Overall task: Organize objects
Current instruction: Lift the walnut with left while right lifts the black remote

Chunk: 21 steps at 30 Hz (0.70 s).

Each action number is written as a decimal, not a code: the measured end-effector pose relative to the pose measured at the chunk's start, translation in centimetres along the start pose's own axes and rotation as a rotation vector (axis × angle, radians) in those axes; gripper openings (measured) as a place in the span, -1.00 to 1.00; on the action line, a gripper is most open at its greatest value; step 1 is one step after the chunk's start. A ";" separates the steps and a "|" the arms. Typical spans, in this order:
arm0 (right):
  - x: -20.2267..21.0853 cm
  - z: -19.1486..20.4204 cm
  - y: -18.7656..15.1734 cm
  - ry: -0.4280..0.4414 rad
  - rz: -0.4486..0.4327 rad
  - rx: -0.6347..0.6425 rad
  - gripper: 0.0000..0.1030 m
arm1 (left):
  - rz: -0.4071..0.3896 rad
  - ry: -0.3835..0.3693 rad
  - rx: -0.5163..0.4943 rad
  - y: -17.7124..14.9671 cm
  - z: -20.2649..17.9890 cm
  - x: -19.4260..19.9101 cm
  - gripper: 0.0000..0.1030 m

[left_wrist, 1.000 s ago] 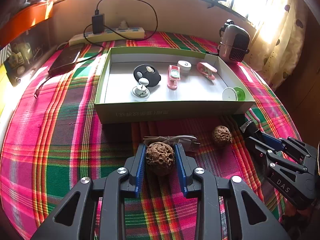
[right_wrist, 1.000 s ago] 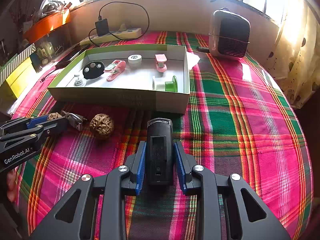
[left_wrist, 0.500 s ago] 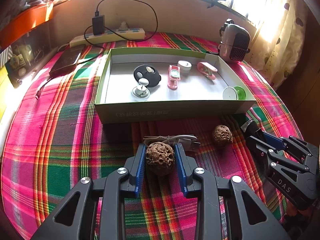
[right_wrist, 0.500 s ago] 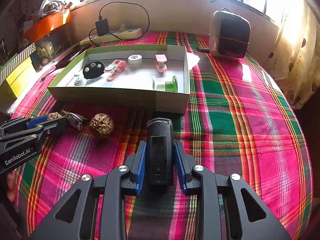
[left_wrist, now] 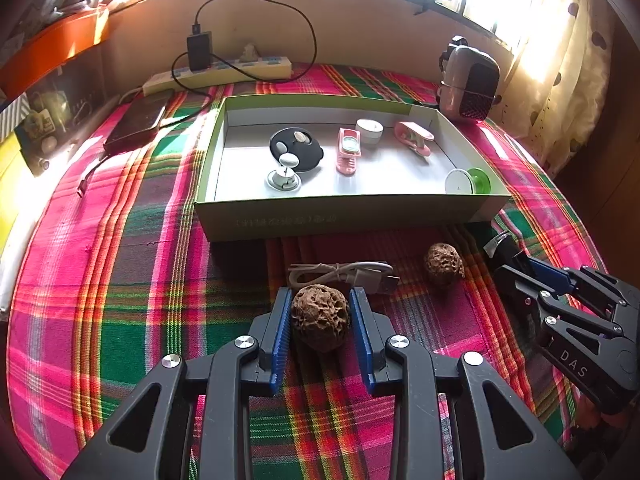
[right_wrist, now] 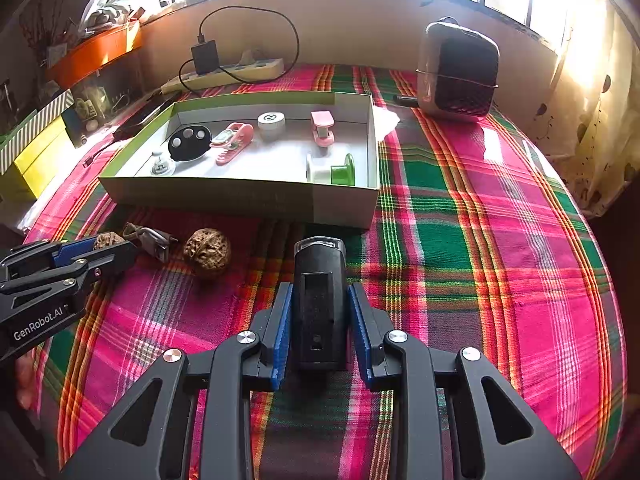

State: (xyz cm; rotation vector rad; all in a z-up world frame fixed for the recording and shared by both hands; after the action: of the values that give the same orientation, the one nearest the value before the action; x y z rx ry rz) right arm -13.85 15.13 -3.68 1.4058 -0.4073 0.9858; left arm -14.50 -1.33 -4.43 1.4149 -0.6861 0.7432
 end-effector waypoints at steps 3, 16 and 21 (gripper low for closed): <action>0.3 0.1 0.1 0.004 -0.007 0.004 -0.44 | -0.009 0.000 -0.002 0.0 0.1 0.4 -0.48; 1.3 0.7 1.3 0.037 -0.033 0.019 -0.44 | -0.066 -0.005 -0.003 1.0 0.1 2.6 -0.48; 1.5 0.9 2.0 0.051 -0.039 0.021 -0.44 | -0.075 -0.015 0.000 1.6 0.1 2.9 -0.48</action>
State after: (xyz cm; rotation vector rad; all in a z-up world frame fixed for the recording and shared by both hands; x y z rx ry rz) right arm -14.32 14.53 -1.15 1.3991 -0.3316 0.9950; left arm -13.96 -1.25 -1.15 1.4395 -0.6411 0.6748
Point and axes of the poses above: each gripper's, at about its wrist camera, not at the fingertips, and x roughly against the way its jaws point, z to its left, y to its top, the point moved 7 cm from there along -x, roughly the way its jaws point, and after that the axes turned 13 degrees about y, right-handed, at the moved point
